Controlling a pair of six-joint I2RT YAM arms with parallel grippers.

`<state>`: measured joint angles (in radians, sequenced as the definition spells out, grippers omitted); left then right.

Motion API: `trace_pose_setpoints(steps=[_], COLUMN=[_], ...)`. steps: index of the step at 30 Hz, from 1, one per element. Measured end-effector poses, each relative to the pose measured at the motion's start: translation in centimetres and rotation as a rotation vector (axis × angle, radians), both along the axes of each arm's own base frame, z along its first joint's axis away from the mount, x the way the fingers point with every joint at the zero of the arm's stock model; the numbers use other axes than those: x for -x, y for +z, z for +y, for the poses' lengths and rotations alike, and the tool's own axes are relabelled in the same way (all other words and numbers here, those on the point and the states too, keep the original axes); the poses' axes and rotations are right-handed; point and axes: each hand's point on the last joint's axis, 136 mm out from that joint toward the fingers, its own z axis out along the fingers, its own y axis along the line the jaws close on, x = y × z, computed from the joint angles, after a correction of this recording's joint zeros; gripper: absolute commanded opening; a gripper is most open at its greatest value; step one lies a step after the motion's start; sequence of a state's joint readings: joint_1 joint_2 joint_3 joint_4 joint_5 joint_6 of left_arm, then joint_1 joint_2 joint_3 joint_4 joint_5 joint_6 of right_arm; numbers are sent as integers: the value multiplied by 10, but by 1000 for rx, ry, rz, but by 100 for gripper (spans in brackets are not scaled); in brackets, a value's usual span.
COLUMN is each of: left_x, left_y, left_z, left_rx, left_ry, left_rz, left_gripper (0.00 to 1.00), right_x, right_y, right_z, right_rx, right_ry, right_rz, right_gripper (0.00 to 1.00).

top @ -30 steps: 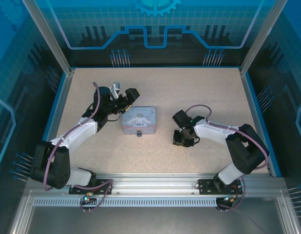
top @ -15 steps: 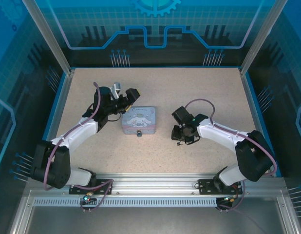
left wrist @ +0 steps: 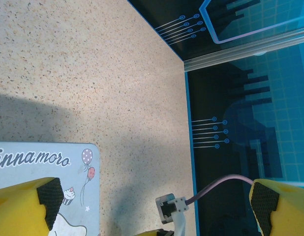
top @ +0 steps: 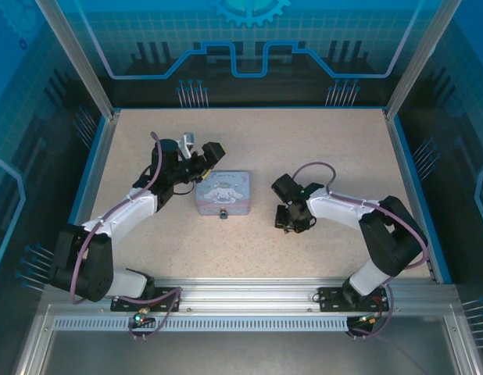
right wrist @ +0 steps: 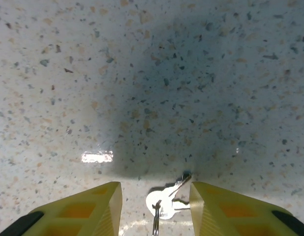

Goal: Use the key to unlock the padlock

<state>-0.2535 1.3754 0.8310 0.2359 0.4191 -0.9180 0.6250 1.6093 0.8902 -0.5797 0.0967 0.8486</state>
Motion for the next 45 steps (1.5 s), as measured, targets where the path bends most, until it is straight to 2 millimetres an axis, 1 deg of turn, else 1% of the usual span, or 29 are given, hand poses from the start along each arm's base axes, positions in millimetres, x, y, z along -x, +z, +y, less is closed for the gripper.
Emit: trace_pose_setpoints(steps=[3, 12, 15, 18, 21, 23, 26, 29, 31, 36, 38, 45], left_x=[0, 0, 0, 0, 0, 0, 0, 0, 0, 0, 0, 0], left_y=[0, 0, 0, 0, 0, 0, 0, 0, 0, 0, 0, 0], left_z=[0, 0, 0, 0, 0, 0, 0, 0, 0, 0, 0, 0], left_rx=[0, 0, 0, 0, 0, 0, 0, 0, 0, 0, 0, 0], left_ry=[0, 0, 0, 0, 0, 0, 0, 0, 0, 0, 0, 0], left_rz=[0, 0, -1, -1, -1, 0, 0, 0, -1, 0, 0, 0], left_gripper=[99, 99, 99, 99, 99, 99, 99, 99, 99, 99, 99, 99], right_x=[0, -2, -8, -15, -18, -18, -18, -20, -19, -8, -5, 4], right_y=[-6, -5, -3, 5, 12, 15, 20, 28, 29, 18, 17, 10], right_z=[-1, 2, 13, 25, 37, 41, 38, 29, 23, 7, 4, 5], right_rx=[5, 12, -14, -44, -68, -74, -56, -19, 8, 74, 92, 140], right_ry=[-4, -4, 5, 20, 41, 53, 58, 62, 64, 68, 72, 114], right_rz=[12, 42, 35, 15, -7, -16, -38, -68, -74, -43, -35, -21], right_gripper=[40, 39, 38, 38, 38, 38, 38, 38, 37, 34, 33, 31])
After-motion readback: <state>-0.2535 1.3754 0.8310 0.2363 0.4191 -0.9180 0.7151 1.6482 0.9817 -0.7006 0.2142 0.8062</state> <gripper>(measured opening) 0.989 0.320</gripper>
